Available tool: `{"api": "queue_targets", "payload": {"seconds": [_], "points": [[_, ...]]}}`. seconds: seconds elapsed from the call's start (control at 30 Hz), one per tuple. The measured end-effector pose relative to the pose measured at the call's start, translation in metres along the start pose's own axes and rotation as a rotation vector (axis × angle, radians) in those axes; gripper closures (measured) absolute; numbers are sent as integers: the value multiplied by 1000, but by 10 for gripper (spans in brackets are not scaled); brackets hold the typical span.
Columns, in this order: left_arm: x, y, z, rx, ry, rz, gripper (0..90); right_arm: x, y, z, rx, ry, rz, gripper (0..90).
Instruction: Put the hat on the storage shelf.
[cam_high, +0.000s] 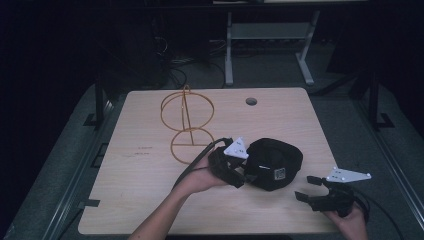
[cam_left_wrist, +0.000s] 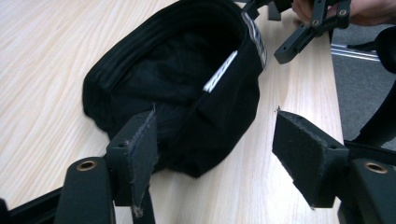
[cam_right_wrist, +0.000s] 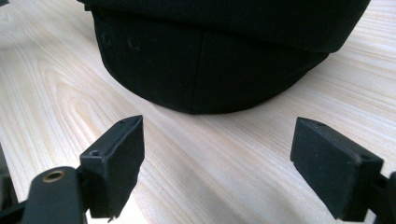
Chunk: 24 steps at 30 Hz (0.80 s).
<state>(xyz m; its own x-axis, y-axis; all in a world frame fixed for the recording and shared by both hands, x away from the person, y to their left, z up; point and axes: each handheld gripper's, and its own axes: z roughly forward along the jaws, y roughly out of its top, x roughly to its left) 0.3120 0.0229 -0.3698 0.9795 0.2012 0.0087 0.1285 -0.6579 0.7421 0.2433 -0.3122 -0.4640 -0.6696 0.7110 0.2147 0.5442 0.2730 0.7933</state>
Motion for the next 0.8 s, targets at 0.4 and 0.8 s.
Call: {"api": "queue_targets", "payload": {"seconds": [0.4, 0.8], "points": [[11, 10, 31, 91, -75, -1, 394, 1, 0, 1, 5, 6, -6, 172], [8, 16, 45, 128, -134, 86, 703, 2, 0, 4, 21, 12, -14, 173]]}}
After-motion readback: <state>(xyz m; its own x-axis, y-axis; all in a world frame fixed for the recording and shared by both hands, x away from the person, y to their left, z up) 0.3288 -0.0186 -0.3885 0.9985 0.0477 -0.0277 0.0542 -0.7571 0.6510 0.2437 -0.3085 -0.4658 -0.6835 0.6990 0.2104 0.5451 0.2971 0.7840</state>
